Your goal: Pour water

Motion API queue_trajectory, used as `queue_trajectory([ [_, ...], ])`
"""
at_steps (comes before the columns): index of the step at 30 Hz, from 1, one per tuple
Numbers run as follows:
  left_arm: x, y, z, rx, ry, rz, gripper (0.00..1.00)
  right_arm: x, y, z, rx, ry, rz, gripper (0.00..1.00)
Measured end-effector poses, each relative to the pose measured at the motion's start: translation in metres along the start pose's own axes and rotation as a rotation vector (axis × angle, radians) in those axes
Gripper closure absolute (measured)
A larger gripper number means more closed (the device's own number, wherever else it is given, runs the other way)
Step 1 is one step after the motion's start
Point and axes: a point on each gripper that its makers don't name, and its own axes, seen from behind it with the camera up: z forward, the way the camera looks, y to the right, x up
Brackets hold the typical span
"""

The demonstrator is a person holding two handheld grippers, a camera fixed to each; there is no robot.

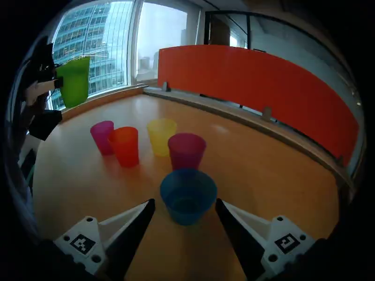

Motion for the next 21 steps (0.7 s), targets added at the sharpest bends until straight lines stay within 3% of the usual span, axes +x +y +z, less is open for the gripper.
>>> queue_trajectory([
  [16,-0.008,-0.013,-0.011,0.027,-0.01,-0.008,0.14,-0.002,0.002,0.029,-0.01,-0.031,-0.014,0.0],
  [21,-0.011,-0.015,-0.013,0.033,-0.014,-0.01,0.14,-0.003,0.004,0.032,-0.012,-0.031,-0.025,0.07],
])
